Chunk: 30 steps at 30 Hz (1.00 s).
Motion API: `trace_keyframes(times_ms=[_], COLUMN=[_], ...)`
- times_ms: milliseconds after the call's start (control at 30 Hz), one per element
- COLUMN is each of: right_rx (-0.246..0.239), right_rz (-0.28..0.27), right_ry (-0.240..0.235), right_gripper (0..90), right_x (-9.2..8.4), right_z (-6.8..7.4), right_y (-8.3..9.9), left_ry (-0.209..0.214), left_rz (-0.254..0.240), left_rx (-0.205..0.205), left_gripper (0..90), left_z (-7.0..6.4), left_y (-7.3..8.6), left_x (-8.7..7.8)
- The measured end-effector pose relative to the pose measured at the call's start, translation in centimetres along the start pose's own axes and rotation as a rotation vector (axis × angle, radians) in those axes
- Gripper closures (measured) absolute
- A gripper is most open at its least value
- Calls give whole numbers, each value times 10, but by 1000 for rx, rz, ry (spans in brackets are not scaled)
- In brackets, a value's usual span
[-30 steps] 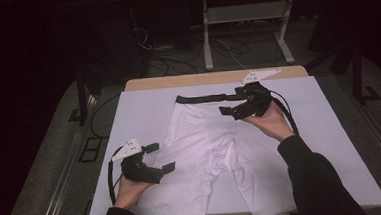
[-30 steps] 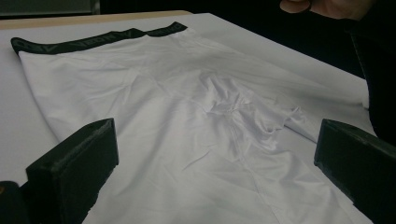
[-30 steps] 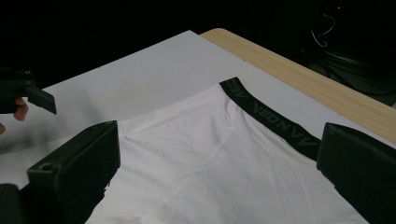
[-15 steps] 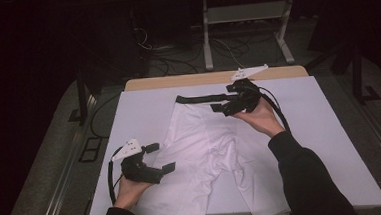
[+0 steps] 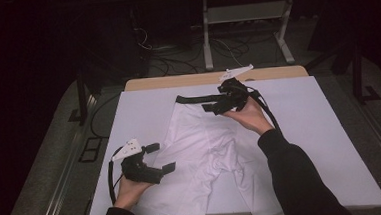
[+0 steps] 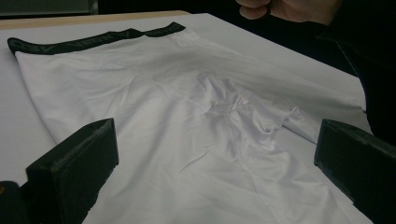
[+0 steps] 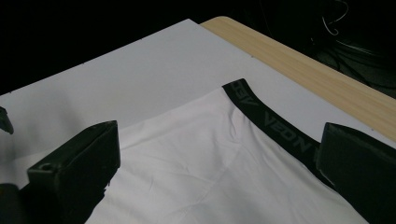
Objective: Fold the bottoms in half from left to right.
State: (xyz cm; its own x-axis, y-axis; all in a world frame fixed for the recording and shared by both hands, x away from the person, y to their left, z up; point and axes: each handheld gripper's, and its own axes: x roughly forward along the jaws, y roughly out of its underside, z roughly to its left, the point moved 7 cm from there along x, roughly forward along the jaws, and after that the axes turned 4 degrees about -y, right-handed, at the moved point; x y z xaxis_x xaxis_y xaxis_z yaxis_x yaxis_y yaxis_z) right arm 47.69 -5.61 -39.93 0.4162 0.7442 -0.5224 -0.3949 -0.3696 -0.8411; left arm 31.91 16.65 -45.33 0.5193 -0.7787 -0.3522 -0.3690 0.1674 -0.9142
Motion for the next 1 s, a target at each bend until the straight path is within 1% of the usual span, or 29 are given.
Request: trace_keyframes(times_ms=[33,100,167,200,267,533,767,867,900,933,1000], right_rx=[0,2,1,1,-1,-9,-11,-9,-6,-6,-2], right_rz=[0,6,10,10,13,15,24,26,37,37,46], right_ry=[0,-7,-10,-10,-14,-22,-19,-17,-12,-12,-10], right_gripper=[0,0,0,0,0,0,0,0,0,0,0], right_x=[0,9,14,14,22,35,49,52,56,56,63], right_z=[0,1,2,2,3,3,0,-2,-3,-3,-6], right_y=[0,-2,-4,-4,-8,-19,-29,-30,-30,-30,-29], left_ry=[0,1,0,0,1,-4,-3,-3,-4,-4,-3], left_rz=[0,0,1,1,0,-10,-6,-7,-9,-9,-10], left_rx=[0,0,-1,-1,-5,-15,-15,-16,-17,-17,-18], left_gripper=[0,0,0,0,0,0,0,0,0,0,0], left_z=[0,0,0,0,1,2,2,2,2,2,3], left_y=[0,0,0,0,0,0,0,0,0,0,0], left_x=[0,0,0,0,0,-2,-2,-2,-2,-2,-2])
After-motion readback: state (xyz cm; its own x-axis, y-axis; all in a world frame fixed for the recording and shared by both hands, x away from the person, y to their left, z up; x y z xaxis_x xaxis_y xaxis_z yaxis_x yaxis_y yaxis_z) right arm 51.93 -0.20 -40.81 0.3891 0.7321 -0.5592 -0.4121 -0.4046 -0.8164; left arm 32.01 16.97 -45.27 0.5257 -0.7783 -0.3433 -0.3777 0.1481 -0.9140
